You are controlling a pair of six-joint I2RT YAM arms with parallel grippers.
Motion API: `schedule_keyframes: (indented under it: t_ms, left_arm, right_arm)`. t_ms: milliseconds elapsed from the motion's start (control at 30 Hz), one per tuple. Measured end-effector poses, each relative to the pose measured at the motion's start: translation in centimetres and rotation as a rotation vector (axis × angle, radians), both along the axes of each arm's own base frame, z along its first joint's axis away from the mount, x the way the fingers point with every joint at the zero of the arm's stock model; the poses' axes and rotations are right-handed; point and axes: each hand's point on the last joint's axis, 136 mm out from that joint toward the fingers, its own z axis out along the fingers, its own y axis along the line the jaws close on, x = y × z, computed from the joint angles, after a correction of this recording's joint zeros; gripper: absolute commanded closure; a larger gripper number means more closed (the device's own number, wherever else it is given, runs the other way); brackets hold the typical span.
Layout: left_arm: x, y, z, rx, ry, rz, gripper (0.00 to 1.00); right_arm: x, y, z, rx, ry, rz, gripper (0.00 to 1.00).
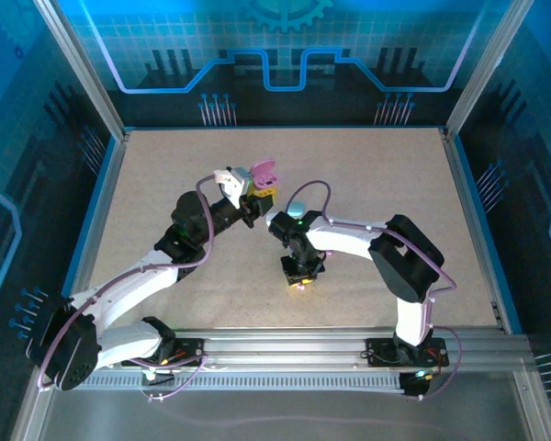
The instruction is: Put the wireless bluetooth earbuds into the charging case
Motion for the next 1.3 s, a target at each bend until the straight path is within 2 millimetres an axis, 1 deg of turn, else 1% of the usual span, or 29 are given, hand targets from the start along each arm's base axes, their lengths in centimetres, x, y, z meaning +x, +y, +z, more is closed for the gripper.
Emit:
schedule_keyframes:
  t_ms: [267,367,600,667,733,800,867,1000,1100,1133,1300]
  left_arm:
    - [0.0,0.0,0.0,0.000,0.000,0.000,0.70]
    - [0.0,0.0,0.0,0.000,0.000,0.000,0.70]
    - [0.0,0.0,0.0,0.000,0.000,0.000,0.70]
    - [0.0,0.0,0.1,-0.001,-0.001,0.001,0.70]
    - [-0.1,0.1,0.1,-0.001,-0.002,0.001,0.70]
    - [0.0,0.1,0.1,-0.001,-0.001,0.004,0.70]
    - [0.0,0.1,0.1,-0.001,0.000,0.004,0.70]
    - [0.0,0.1,0.1,-0.002,0.002,0.003,0.70]
    - [-0.1,0.0,0.0,-0.002,0.004,-0.006,0.70]
    - [-0.1,-0.1,-0.1,-0.001,0.005,-0.012,0.70]
    - [-0.3,-0.9,-1.0,0.011,0.026,-0.057,0.69]
  right_arm:
    - [-0.4,0.0,-0.1,-0.015,0.005,0.009,0.74]
    - [-0.4,0.0,-0.1,-0.023,0.000,0.013,0.78]
    - [-0.4,0.0,0.0,-0.026,-0.003,0.009,0.79]
    - [-0.3,0.2,0.3,-0.009,-0.008,0.006,0.79]
    - [-0.2,0.4,1.1,0.051,-0.017,-0.006,0.79]
    - [0.3,0.4,2.6,0.134,-0.029,-0.037,0.79]
    - [1.2,0.3,4.8,0.267,-0.045,-0.090,0.79]
    - [4.8,-0.4,10.7,0.610,-0.106,-0.219,0.79]
    - [6.7,-0.7,14.9,0.825,-0.131,-0.238,0.79]
    - [7.0,-0.7,16.2,0.895,-0.130,-0.226,0.79]
    - [7.5,-1.2,21.0,1.131,-0.076,-0.170,0.78]
